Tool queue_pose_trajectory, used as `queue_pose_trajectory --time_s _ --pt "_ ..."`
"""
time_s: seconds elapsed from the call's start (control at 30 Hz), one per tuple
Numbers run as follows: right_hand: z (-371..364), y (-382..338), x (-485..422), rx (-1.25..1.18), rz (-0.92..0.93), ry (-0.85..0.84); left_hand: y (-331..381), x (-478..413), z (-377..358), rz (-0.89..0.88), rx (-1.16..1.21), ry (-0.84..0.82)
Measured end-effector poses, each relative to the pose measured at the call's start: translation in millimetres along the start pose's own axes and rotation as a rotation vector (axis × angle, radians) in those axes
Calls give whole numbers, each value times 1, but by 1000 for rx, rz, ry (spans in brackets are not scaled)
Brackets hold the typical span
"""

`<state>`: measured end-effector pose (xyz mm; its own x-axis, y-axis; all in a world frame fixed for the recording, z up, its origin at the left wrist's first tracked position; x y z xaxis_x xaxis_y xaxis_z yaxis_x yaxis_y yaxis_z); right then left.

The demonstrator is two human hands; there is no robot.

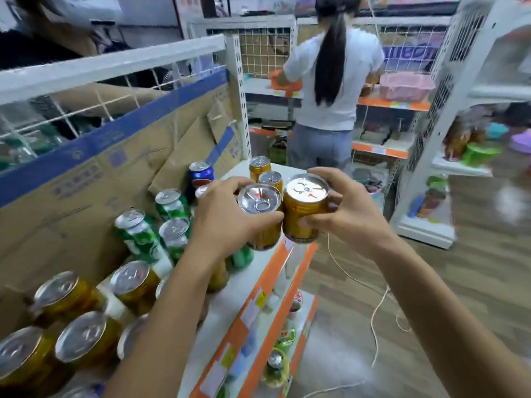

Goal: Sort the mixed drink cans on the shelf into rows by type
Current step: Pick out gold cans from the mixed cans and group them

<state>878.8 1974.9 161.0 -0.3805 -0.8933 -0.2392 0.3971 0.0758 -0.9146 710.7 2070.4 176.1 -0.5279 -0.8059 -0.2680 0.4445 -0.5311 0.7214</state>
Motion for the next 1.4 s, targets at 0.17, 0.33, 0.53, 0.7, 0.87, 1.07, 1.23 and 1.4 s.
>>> queue_pose_trajectory --time_s 0.17,0.33,0.53,0.7,0.87,1.07,1.23,1.4 --pt "3 18 -63 -5 14 -32 -18 -58 -7 49 26 50" --pt "-10 35 -141 -47 58 -111 -37 -107 -4 133 33 143" --pt "-37 50 -242 -39 143 -322 -60 -161 4 255 -48 337" --pt "-58 63 -311 -7 210 -489 -78 -200 -3 352 -132 442" --pt "-99 81 -336 74 284 -750 -115 -206 -21 578 -225 415" --pt "-131 81 -355 202 340 -946 -124 -204 -36 756 -439 214" --pt "-145 73 -358 271 382 -1059 -128 -201 -44 853 -534 96" --pt "-156 66 -354 345 511 -1057 -130 -200 -46 892 -653 53"
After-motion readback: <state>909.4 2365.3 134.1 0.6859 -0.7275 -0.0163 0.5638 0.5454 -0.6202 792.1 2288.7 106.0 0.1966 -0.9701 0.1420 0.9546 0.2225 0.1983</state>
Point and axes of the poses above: each hand's wrist, its own x-axis away from the middle knuckle, its own z-axis out of the back of the hand, y = z × x, the point moved 7 cm from there along -x, towards the middle knuckle, and after that the axes turned 3 degrees about -y, right-handed, at the moved point
